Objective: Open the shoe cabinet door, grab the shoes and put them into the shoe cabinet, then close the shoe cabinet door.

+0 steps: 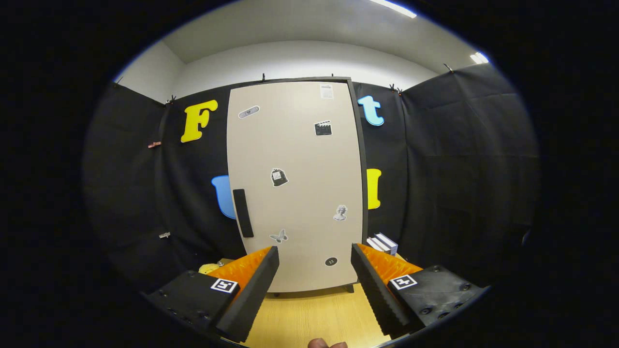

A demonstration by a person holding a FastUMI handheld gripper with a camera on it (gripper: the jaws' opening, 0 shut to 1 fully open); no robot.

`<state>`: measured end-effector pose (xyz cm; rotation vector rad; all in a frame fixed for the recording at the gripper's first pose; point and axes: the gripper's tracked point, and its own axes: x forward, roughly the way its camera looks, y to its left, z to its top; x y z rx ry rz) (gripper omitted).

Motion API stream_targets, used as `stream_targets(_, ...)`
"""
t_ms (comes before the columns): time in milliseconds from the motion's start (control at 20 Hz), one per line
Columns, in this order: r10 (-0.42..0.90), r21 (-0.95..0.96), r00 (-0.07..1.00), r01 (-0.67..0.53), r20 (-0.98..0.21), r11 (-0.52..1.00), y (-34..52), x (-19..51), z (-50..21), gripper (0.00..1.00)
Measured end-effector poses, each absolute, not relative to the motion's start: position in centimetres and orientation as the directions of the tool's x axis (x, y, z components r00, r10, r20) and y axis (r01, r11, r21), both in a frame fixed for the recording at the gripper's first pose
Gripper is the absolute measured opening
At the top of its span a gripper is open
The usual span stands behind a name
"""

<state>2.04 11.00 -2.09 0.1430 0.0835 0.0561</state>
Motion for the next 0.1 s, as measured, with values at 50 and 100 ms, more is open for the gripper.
stream_targets(50,0.061,0.143,0.995,-0.049,-0.078,0.988,10.91,2.03,-2.03,0.98)
stream_targets(100,0.06,0.143,0.995,-0.049,-0.078,0.989,10.93,2.11,-2.07,0.98)
